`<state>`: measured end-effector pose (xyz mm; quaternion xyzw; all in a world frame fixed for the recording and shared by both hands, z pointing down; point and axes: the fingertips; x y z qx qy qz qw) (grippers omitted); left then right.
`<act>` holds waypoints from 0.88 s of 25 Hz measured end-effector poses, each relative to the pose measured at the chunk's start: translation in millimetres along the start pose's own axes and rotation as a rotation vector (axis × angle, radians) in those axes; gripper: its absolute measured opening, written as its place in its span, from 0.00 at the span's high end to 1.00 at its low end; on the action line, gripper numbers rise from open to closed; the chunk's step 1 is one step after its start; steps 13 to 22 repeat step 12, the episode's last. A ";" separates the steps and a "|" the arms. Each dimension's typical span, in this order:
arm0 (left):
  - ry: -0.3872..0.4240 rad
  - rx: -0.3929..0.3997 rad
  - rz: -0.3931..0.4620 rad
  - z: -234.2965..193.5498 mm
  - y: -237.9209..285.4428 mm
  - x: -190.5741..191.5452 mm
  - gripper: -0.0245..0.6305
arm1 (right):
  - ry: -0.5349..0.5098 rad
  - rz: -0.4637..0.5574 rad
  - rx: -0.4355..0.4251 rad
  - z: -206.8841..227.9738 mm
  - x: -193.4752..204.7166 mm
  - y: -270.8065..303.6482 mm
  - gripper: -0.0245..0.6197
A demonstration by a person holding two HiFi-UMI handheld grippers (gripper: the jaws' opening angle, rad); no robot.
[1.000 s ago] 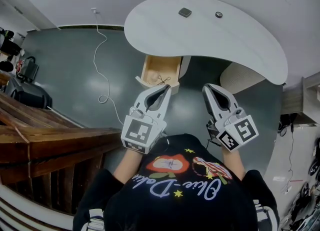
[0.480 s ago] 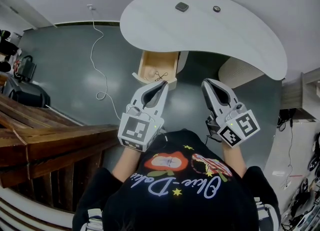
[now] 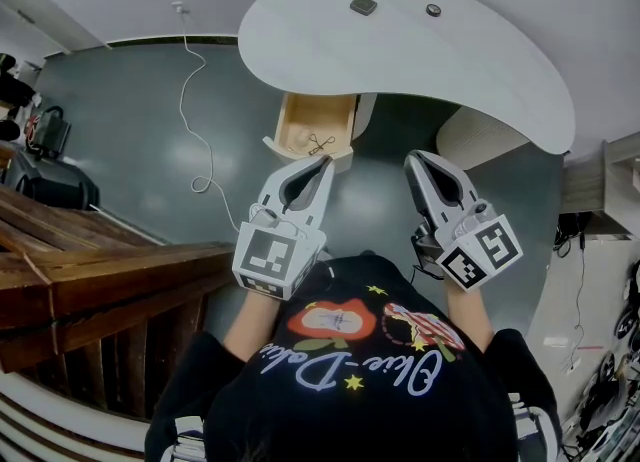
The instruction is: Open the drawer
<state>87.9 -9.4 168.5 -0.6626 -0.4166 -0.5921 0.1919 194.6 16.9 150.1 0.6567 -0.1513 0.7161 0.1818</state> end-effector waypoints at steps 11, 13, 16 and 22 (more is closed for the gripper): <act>0.012 -0.011 0.006 0.5 -8.4 3.8 0.96 | -0.008 0.003 -0.010 -5.7 3.8 -3.3 0.96; 0.016 -0.013 0.007 0.4 -8.5 4.3 0.96 | -0.010 0.004 -0.011 -5.6 4.5 -3.2 0.96; 0.016 -0.013 0.007 0.4 -8.5 4.3 0.96 | -0.010 0.004 -0.011 -5.6 4.5 -3.2 0.96; 0.016 -0.013 0.007 0.4 -8.5 4.3 0.96 | -0.010 0.004 -0.011 -5.6 4.5 -3.2 0.96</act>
Point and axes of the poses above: the fingertips, and each gripper's own axes: y forward along the fingers, z to its right, x out of its underside, and after that the axes turned 12 degrees about -y, right-handed
